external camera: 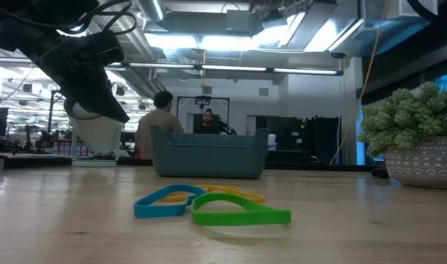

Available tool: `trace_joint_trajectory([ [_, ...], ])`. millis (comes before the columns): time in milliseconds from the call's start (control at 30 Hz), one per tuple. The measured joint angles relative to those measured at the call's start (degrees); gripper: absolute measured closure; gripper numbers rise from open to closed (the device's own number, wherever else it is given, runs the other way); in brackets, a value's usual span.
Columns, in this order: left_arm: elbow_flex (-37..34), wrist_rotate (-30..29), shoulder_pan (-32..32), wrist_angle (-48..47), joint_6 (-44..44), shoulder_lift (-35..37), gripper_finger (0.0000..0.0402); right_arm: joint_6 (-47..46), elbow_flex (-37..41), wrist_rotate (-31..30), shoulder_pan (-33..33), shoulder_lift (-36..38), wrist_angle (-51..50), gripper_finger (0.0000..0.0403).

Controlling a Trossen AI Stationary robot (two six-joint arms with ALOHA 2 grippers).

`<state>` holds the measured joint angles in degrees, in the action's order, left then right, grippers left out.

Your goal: Pick and place rubber bands into bin

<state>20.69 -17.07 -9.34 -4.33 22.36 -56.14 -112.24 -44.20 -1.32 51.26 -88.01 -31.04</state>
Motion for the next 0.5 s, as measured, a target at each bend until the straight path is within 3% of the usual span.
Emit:
trace_joint_trajectory([
  [300,0.0,0.0,0.0,-0.1,0.0,0.0,0.0396,0.3,0.0,1.3,0.0,-2.0,2.2,0.0393],
  [500,0.0,0.1,0.0,-0.1,0.0,0.0,0.0400,1.8,-0.2,3.0,0.0,-4.0,4.0,0.0399],
])
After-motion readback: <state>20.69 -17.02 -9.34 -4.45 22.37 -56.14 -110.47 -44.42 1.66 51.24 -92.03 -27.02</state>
